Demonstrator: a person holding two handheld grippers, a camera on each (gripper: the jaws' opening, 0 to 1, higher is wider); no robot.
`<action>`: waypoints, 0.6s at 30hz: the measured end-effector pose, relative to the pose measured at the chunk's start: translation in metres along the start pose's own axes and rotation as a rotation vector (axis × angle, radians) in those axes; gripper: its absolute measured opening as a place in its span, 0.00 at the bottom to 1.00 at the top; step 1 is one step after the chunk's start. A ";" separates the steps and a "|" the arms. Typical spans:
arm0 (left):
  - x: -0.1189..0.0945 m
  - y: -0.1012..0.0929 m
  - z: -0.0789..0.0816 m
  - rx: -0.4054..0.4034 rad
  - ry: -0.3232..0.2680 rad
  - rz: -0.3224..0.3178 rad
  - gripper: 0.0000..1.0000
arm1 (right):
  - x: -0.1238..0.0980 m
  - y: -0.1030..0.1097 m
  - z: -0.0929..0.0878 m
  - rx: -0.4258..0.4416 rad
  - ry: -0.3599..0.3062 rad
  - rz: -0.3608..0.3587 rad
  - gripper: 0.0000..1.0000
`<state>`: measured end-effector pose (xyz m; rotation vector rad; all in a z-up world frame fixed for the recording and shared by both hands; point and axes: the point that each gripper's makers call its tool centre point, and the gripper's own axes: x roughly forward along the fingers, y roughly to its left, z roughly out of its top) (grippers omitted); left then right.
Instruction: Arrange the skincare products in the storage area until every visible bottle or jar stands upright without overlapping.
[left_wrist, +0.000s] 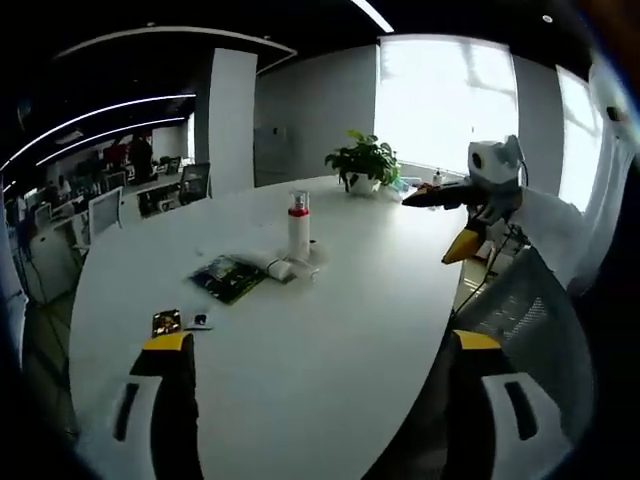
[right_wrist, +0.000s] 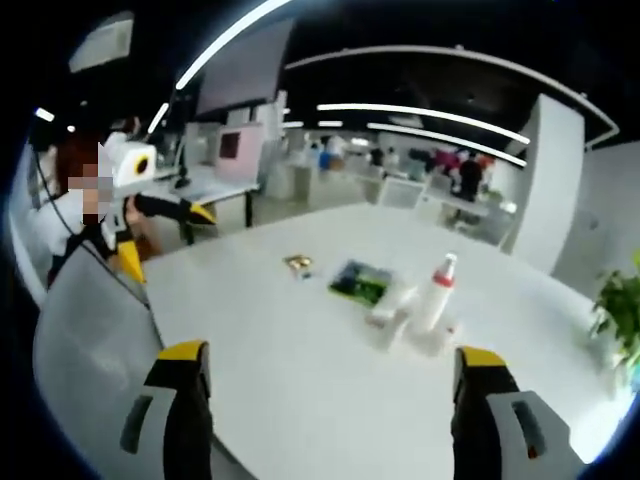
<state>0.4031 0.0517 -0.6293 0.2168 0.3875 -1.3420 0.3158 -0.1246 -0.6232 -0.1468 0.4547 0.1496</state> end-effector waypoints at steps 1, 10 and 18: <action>0.000 0.000 -0.001 -0.009 0.002 0.001 1.00 | 0.000 0.000 -0.001 0.001 -0.001 0.004 1.00; 0.007 0.006 0.004 -0.037 -0.010 0.038 1.00 | 0.004 -0.020 -0.002 -0.004 0.000 0.036 1.00; 0.019 0.006 0.011 -0.020 -0.002 0.063 1.00 | 0.012 -0.029 -0.001 -0.023 -0.005 0.074 1.00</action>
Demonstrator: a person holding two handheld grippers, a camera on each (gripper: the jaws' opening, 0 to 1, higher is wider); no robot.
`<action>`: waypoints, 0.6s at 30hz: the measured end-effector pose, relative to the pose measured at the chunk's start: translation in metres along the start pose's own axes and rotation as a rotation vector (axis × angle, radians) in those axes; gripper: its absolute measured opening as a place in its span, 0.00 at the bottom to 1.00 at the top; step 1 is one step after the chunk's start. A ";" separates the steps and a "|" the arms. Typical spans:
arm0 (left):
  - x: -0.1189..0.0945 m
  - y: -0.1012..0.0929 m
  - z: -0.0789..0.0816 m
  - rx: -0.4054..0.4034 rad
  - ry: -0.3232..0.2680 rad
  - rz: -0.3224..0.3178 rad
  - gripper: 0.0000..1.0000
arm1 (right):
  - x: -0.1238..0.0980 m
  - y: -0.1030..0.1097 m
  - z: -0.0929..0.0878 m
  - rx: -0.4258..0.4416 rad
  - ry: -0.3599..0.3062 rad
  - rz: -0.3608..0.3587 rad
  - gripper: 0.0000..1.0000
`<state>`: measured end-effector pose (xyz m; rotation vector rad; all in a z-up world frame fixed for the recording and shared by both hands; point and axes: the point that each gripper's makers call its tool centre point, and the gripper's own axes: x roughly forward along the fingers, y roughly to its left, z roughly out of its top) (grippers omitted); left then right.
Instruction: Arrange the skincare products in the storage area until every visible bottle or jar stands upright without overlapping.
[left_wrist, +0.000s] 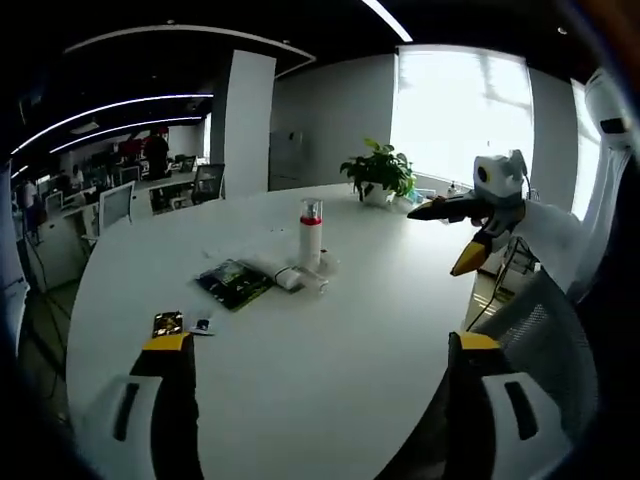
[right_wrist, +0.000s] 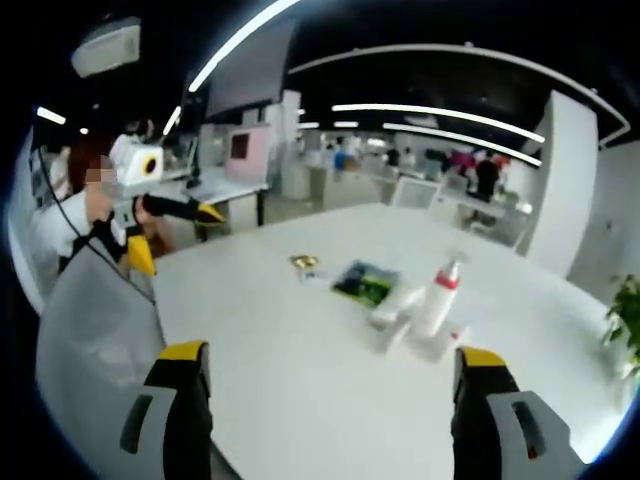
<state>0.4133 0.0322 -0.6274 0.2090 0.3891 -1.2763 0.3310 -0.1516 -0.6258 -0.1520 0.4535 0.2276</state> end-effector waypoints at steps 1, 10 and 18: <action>0.002 -0.001 0.002 0.004 -0.002 0.003 1.00 | 0.001 -0.001 0.000 -0.001 -0.001 0.006 1.00; 0.019 -0.009 0.018 -0.034 -0.035 -0.016 1.00 | 0.011 -0.015 -0.001 0.004 -0.012 0.043 1.00; 0.037 -0.011 0.023 -0.048 -0.030 -0.024 1.00 | 0.019 -0.023 -0.005 0.022 -0.019 0.076 1.00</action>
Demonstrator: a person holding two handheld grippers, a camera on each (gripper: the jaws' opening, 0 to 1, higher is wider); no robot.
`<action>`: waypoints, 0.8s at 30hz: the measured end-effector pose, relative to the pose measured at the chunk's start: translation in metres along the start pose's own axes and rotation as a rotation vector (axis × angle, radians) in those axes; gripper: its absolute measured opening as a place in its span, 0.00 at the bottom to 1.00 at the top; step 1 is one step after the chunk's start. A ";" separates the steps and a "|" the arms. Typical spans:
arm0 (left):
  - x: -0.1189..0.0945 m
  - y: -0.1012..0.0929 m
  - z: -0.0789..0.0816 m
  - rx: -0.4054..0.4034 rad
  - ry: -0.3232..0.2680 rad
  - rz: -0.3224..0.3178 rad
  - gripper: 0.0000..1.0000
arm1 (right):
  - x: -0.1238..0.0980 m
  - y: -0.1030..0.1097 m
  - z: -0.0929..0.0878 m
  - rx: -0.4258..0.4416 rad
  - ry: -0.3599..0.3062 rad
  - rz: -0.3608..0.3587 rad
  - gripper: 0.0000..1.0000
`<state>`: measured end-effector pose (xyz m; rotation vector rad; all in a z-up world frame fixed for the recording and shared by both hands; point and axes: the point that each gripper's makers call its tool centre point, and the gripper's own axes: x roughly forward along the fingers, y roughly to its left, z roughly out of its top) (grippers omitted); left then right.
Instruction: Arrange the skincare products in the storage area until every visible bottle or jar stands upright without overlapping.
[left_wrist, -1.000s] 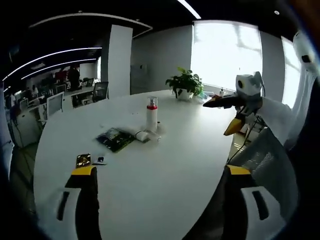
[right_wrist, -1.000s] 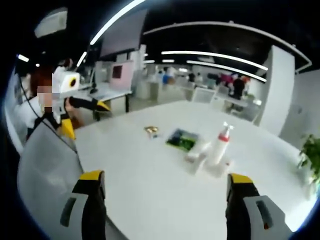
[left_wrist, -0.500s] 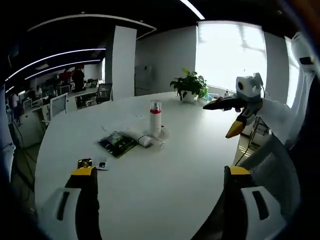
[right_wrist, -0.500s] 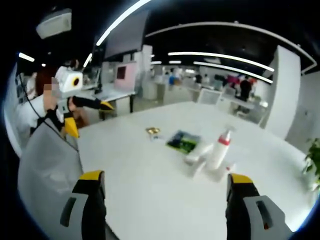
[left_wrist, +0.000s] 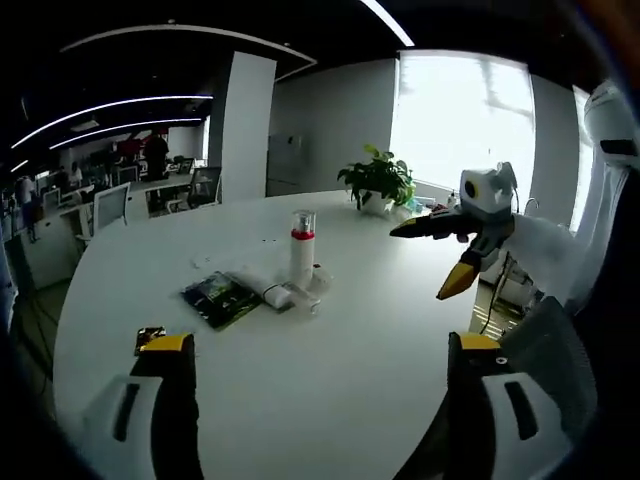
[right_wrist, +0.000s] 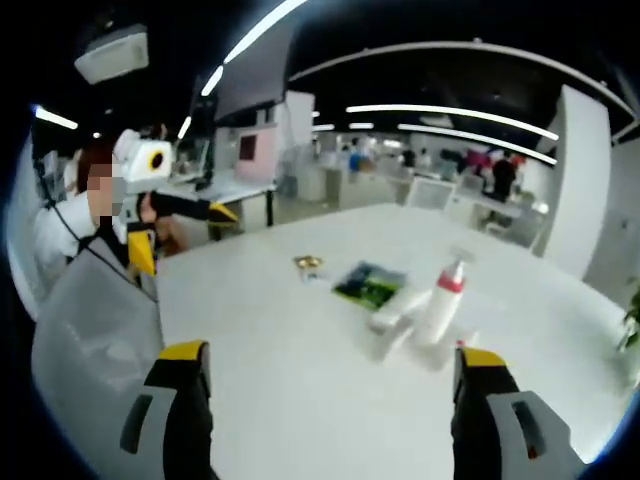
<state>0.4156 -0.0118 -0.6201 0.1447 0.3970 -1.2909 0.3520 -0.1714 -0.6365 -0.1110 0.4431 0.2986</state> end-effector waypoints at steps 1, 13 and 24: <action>0.002 0.001 0.000 -0.002 0.000 0.001 1.00 | 0.001 -0.001 0.000 0.005 -0.002 0.003 1.00; 0.025 0.009 0.011 -0.050 -0.017 -0.030 1.00 | 0.025 -0.010 -0.008 0.013 0.021 0.029 0.98; 0.042 0.019 0.010 -0.063 0.010 -0.064 1.00 | 0.053 -0.008 -0.015 0.035 0.043 0.065 0.91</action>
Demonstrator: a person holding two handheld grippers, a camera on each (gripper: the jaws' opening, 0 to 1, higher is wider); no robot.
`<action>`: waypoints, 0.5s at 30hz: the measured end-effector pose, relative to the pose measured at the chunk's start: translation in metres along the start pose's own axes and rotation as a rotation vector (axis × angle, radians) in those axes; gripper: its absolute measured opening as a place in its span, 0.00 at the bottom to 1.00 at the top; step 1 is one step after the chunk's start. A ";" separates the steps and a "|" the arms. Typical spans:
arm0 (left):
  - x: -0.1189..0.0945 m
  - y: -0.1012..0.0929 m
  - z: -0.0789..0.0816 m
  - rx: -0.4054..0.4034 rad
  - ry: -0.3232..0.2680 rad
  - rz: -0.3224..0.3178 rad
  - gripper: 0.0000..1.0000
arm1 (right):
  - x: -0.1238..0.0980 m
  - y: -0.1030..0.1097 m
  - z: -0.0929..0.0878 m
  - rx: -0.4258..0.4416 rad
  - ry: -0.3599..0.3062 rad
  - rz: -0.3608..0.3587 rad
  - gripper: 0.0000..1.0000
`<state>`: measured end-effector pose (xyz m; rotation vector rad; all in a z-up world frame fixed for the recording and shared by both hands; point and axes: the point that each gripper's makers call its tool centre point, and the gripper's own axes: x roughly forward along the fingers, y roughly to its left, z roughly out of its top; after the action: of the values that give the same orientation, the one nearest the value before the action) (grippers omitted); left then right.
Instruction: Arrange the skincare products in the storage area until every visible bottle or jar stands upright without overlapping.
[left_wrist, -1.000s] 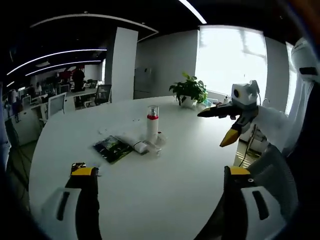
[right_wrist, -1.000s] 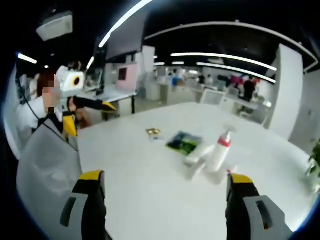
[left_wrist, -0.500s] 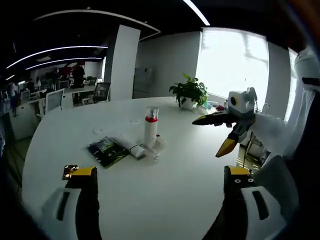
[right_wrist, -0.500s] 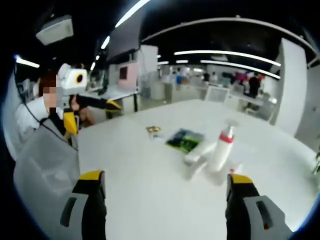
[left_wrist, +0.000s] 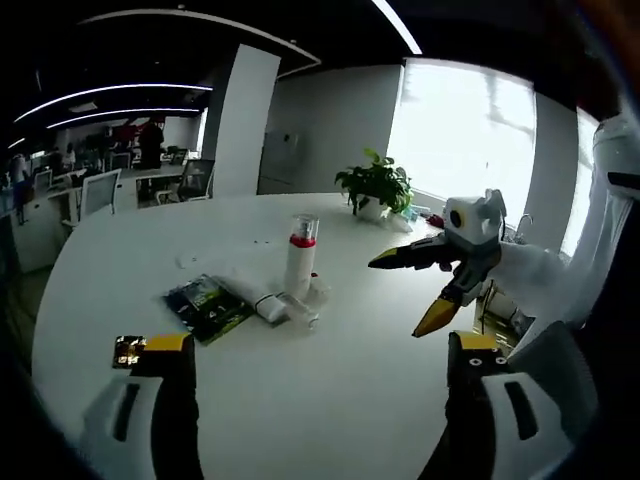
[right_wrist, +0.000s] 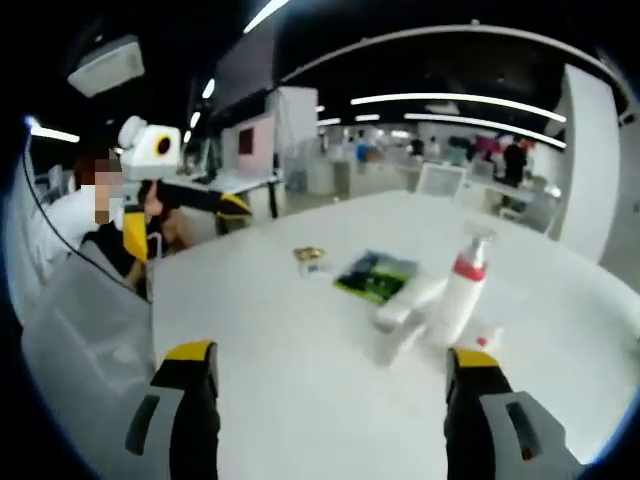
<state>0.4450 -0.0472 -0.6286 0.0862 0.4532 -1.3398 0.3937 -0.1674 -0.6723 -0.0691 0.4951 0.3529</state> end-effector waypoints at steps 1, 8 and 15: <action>0.002 0.000 -0.001 -0.001 0.004 -0.007 1.00 | 0.003 0.000 0.000 0.000 0.002 0.003 0.91; 0.009 0.005 -0.002 -0.012 0.007 -0.020 1.00 | 0.020 -0.001 0.000 -0.008 0.017 0.022 0.88; 0.013 0.010 -0.006 -0.028 0.011 -0.028 1.00 | 0.040 0.002 -0.001 0.045 0.019 0.078 0.86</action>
<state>0.4553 -0.0548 -0.6411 0.0643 0.4835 -1.3607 0.4256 -0.1532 -0.6918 -0.0096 0.5252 0.4177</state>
